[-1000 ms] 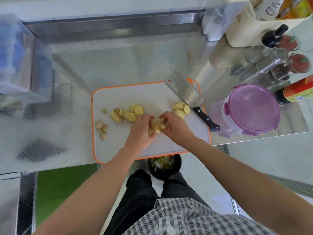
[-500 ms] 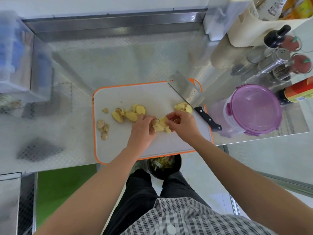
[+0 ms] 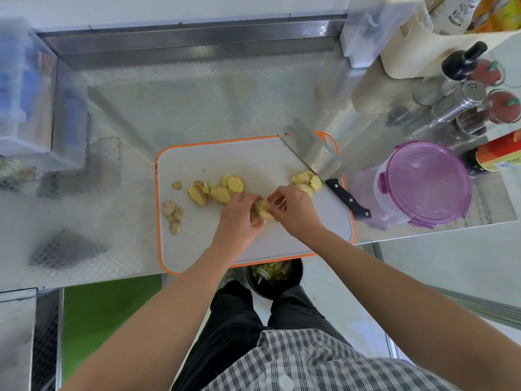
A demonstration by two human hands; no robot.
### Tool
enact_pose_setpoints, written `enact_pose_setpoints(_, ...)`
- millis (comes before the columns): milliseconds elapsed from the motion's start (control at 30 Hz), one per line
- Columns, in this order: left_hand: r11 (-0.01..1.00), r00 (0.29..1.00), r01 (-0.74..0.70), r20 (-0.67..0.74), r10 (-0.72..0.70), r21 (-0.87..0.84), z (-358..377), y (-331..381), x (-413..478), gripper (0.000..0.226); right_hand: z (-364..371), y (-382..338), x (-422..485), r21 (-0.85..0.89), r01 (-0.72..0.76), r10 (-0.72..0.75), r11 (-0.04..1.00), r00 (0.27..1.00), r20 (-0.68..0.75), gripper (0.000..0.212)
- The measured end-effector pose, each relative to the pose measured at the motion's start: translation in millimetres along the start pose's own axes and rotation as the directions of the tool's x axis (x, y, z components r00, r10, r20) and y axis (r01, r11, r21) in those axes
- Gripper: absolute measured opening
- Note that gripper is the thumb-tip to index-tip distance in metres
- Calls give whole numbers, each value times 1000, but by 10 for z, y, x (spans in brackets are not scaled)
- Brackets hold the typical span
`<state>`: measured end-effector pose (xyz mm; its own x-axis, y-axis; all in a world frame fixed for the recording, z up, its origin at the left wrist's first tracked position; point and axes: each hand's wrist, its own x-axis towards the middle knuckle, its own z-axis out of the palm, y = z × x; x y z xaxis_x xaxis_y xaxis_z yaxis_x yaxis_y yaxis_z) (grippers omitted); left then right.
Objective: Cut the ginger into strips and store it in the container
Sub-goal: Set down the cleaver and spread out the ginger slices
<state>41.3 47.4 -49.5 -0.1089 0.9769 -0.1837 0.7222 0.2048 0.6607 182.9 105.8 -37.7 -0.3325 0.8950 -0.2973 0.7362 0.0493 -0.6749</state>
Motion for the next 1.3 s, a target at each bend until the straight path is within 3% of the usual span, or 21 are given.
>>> enact_pose_setpoints(200, 998, 998, -53, 14, 53, 18, -38, 41, 2, 53, -10, 0, -55, -14, 50, -50, 999, 999, -15, 18)
enact_pose_setpoints(467, 998, 999, -52, 14, 52, 31, -47, 3, -6, 38, 61, 33, -81, -175, 229, -235, 958, 972, -16, 10)
enact_pose_setpoints(633, 997, 998, -65, 17, 64, 42, -54, 2, -3, 48, 41, 106, -96, -102, 269, -266, 958, 963, 37, 21)
enact_pose_setpoints(800, 984, 988, -144, 72, 137, 102, -70, 12, 6, 58, -213, 81, -15, 128, 147, -143, 981, 989, -38, 19)
enact_pose_setpoints(967, 985, 987, -141, 86, 133, 99, -69, -7, 56, 46, -196, 160, -19, 34, 107, -111, 994, 982, 152, 17)
enact_pose_setpoints(1167, 973, 982, -174, 97, 160, 151, -79, 3, 50, 62, -210, 194, 40, 46, 75, -72, 996, 995, -61, 17)
enact_pose_setpoints(1300, 948, 963, -244, 168, 212, 202, -79, 3, 106, 46, -255, 237, 125, -13, 27, -28, 1000, 996, -79, 32)
